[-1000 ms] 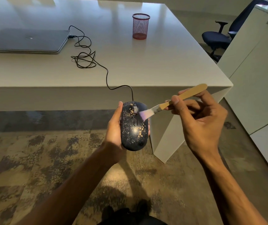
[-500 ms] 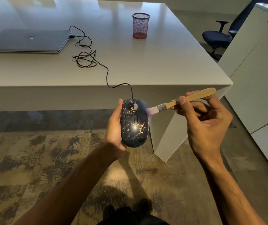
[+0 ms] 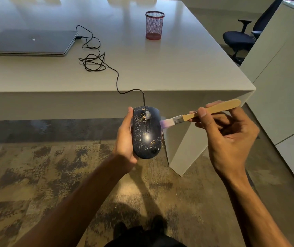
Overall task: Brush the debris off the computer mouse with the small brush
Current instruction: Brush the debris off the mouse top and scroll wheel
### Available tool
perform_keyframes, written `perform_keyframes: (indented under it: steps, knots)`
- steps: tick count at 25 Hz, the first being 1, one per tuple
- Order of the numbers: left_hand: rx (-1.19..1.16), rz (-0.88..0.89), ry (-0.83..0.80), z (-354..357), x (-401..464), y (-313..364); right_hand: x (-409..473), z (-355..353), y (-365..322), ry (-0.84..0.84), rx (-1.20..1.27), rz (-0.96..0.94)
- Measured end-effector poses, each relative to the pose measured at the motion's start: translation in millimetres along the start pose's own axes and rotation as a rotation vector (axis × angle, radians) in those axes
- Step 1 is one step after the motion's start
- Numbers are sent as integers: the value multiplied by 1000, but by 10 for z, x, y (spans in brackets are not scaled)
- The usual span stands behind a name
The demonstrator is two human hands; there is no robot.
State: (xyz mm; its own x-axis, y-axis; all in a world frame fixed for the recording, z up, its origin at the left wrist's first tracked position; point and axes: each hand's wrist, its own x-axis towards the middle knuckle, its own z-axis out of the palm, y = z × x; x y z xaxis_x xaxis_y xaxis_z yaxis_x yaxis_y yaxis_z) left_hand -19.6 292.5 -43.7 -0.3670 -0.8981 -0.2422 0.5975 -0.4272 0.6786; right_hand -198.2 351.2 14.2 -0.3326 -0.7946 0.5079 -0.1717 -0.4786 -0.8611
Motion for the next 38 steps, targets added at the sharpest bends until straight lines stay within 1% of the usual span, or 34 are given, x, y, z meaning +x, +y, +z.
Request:
perform_keyframes:
  steps: [3,5,8,11,14,16,17,21,22,26,27,30,32,36,38]
  knots:
    - [14,22,11,27,-14,10,-79,45,-58,-64,91,9]
    - [15,38,3,53,-27,16,-124,89,-71,-108,95,39]
    - [37,61,6,67,-42,23,-114,62,-50,-60,39,59]
    - [56,66,0,54,-51,28,-101,-8,-39,0,20,19]
    - [39,62,14,61,-56,21,-175,22,-63,-59,70,15]
    - [40,75,32,71,-62,25,-217,63,-53,-98,61,29]
    - [37,78,36,69,-60,28,-220,69,-43,-93,48,32]
    - [56,74,46,55,-45,63,-163,17,16,24,2,5]
    - [59,73,46,47,-36,70,-161,10,20,24,11,-8]
    - [71,82,40,28,-6,107,-223,78,6,-106,95,40]
    - [67,78,34,29,-3,115,-222,80,15,-111,86,55]
    - [60,68,22,37,0,136,-167,20,81,-24,31,51]
    - [52,54,15,44,2,142,-157,-23,106,25,37,24]
    - [53,46,11,55,18,163,-219,-3,133,-55,65,16]
    - [55,33,0,58,17,172,-211,-6,173,-25,21,27]
